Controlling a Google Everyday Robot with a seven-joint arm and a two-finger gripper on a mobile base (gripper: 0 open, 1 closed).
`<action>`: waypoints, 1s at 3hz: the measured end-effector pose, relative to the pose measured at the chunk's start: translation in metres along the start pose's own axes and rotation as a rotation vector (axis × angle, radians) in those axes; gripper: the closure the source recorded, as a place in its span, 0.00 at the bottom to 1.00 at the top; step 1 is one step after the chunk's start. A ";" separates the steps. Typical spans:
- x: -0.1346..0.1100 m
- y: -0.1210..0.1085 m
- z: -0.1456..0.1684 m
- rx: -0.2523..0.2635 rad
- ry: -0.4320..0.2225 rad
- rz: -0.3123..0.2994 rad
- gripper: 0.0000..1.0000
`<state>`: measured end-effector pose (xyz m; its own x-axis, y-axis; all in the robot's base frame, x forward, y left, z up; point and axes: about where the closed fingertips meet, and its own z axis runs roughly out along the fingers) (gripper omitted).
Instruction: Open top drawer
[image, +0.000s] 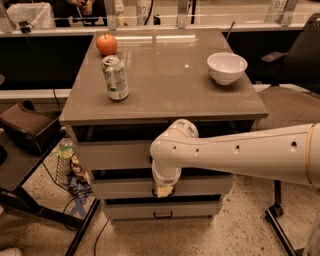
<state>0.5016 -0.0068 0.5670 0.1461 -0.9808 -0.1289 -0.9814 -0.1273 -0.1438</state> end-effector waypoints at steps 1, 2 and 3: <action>0.000 0.000 -0.002 0.000 0.000 0.000 0.70; -0.001 -0.001 -0.009 0.000 0.000 0.000 0.94; -0.002 -0.002 -0.012 0.000 0.000 0.000 1.00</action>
Offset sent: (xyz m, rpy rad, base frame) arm 0.0000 0.0000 0.0017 0.0000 0.0000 0.0000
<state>0.5015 -0.0068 0.5797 0.1462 -0.9808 -0.1290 -0.9814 -0.1274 -0.1438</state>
